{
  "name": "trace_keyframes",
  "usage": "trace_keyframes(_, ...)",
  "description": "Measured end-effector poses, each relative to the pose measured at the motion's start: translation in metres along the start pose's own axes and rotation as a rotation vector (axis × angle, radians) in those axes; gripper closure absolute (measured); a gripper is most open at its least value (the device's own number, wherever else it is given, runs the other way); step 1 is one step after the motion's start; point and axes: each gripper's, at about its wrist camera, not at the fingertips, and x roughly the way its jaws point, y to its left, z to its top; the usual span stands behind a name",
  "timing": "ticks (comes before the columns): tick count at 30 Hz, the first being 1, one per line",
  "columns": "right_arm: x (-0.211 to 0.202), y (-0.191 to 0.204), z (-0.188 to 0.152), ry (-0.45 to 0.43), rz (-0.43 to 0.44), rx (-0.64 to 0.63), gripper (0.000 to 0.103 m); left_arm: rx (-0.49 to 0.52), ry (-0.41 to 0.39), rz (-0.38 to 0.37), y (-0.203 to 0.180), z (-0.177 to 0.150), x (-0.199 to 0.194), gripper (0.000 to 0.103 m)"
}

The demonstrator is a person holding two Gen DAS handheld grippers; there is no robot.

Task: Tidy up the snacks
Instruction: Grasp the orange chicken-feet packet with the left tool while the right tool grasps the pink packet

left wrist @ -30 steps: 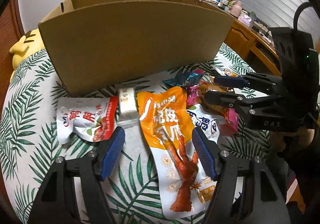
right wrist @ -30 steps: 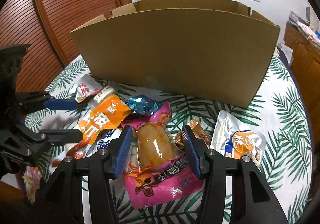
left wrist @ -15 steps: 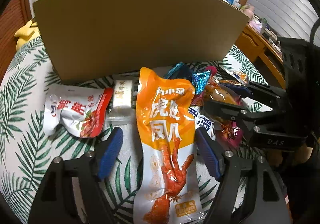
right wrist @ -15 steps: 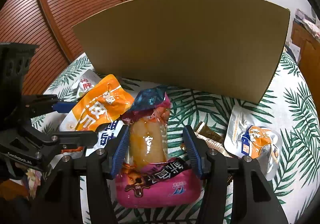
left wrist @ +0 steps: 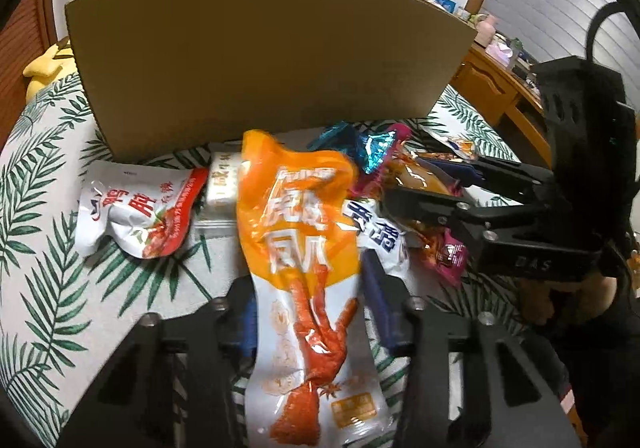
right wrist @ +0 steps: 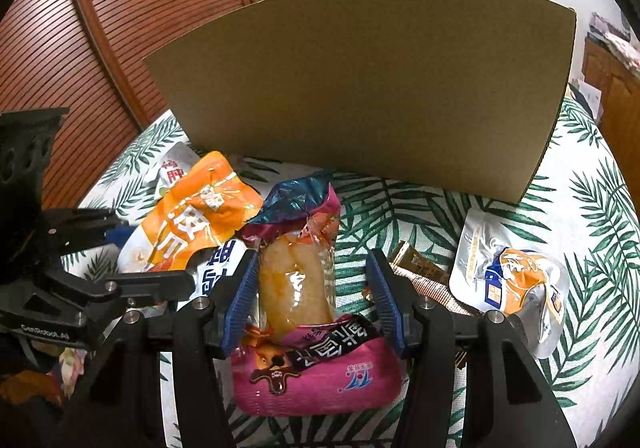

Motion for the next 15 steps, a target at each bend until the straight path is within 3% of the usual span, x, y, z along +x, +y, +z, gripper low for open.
trace_keyframes(7, 0.001, 0.002, 0.000, 0.003, -0.011, -0.007, 0.048, 0.047, -0.035, 0.039, -0.010, -0.009, -0.015, 0.064)
trace_keyframes(15, 0.003, 0.006, -0.001, 0.005, -0.026, -0.018, 0.048, 0.028, -0.080, 0.045, -0.004, -0.017, -0.033, 0.064)
